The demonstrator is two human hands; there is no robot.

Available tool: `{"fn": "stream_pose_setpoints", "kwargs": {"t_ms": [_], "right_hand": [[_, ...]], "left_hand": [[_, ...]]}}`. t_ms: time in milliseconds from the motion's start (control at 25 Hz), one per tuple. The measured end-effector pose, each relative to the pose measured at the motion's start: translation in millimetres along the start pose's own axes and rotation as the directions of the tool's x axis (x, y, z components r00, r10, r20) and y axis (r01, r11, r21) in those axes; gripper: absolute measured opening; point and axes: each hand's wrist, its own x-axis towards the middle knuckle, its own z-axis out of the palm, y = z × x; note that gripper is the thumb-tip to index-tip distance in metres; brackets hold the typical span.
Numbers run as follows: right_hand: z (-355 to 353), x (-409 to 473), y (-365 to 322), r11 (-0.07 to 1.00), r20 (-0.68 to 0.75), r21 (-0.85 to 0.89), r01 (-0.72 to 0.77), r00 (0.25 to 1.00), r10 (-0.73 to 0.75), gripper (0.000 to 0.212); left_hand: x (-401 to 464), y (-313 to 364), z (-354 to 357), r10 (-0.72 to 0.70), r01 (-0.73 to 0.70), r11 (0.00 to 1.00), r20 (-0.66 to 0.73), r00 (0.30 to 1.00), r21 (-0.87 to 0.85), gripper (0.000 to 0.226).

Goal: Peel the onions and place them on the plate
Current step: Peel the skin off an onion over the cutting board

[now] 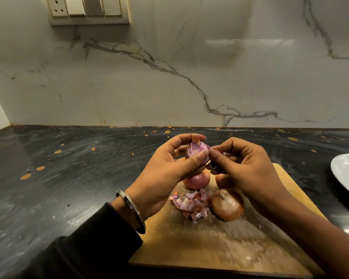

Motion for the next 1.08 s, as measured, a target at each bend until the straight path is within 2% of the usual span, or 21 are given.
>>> {"fn": "stream_pose_setpoints", "kwargs": {"t_ms": [320, 600, 760, 880, 1080], "right_hand": [[-2.4, 0.8, 0.6, 0.994, 0.012, -0.053, 0.095, 0.995, -0.095, 0.022], [-1.3, 0.7, 2.2, 0.993, -0.010, -0.078, 0.084, 0.996, -0.085, 0.013], [-1.3, 0.6, 0.8, 0.993, -0.027, -0.078, 0.092, 0.995, -0.094, 0.019], [-1.2, 0.6, 1.5, 0.994, -0.020, -0.081, 0.074, 0.997, -0.076, 0.012], [0.9, -1.7, -3.9, 0.984, 0.003, -0.145, 0.104, 0.995, -0.104, 0.016]], "left_hand": [[-0.9, 6.6, -4.4, 0.001, 0.000, 1.000, 0.052, 0.999, -0.027, 0.039], [1.5, 6.4, -5.0, -0.014, 0.016, 0.999, 0.055, 0.998, -0.029, 0.043], [1.5, 6.4, -6.2, -0.014, 0.017, 0.999, 0.073, 0.997, -0.035, 0.040], [2.0, 6.3, -6.7, -0.014, 0.018, 0.999, 0.080, 0.997, -0.049, 0.037], [3.1, 4.3, -7.0, -0.021, 0.023, 0.998, 0.044, 0.999, -0.053, 0.027]]}}
